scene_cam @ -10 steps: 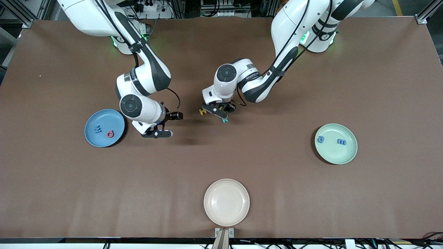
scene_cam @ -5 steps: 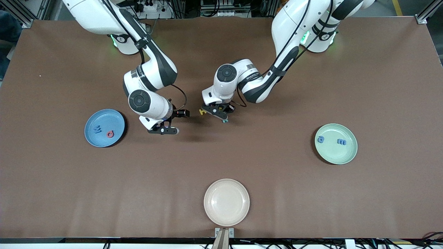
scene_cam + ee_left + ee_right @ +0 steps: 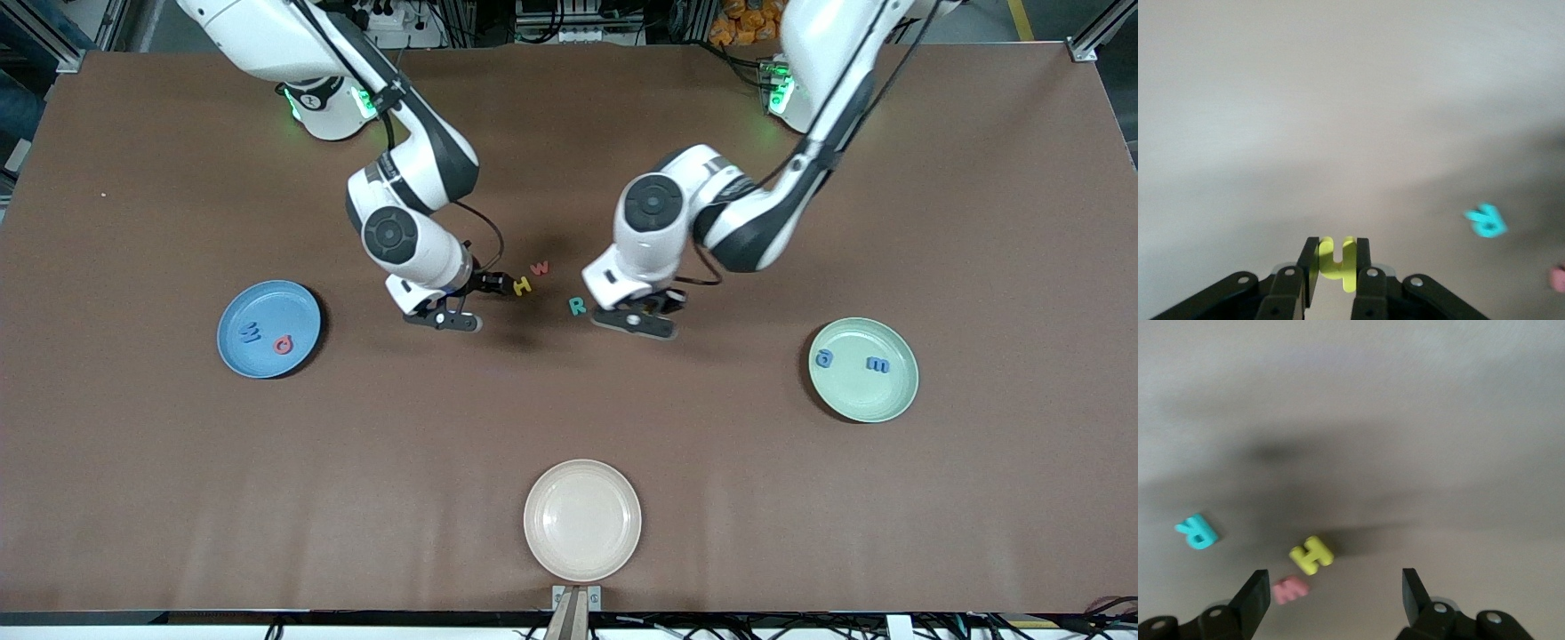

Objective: Sort uppercase to blue plate, lowercase to green plate
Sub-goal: 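Place the yellow y on the green plate while the right gripper lowers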

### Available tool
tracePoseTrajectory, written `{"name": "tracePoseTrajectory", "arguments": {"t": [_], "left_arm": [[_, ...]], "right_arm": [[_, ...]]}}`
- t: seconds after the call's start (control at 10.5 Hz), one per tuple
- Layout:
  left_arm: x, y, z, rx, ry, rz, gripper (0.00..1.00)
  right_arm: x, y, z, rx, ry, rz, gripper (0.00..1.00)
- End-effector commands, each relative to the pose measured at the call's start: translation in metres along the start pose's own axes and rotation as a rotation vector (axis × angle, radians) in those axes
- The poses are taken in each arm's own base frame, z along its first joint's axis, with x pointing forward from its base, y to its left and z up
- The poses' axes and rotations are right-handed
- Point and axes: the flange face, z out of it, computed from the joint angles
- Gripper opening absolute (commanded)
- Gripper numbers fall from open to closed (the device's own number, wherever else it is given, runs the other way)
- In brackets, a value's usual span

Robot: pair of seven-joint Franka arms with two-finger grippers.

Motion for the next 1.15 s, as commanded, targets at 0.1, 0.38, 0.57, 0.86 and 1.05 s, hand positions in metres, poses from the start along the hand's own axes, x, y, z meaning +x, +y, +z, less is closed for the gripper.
{"name": "tracePoseTrajectory", "arguments": {"t": [0.1, 0.38, 0.57, 0.86, 1.05], "left_arm": [[0.012, -0.112, -0.001, 0.117, -0.104, -0.165, 0.00], [0.016, -0.246, 0.000, 0.149, -0.226, -0.174, 0.00], [0.012, -0.305, 0.018, 0.126, -0.278, -0.173, 0.00], [0.010, -0.365, 0.065, -0.010, -0.320, -0.198, 0.04], [0.011, -0.366, 0.074, -0.017, -0.326, -0.188, 0.99]], "right_arm": [[-0.027, -0.047, 0.009, -0.039, 0.071, 0.083, 0.83], [-0.032, -0.108, 0.030, -0.056, 0.134, 0.167, 0.83], [-0.028, -0.146, 0.042, -0.025, 0.129, 0.215, 0.83], [-0.022, -0.155, 0.068, -0.061, 0.202, 0.178, 0.83], [-0.011, -0.157, 0.087, -0.074, 0.239, 0.197, 0.80]]}}
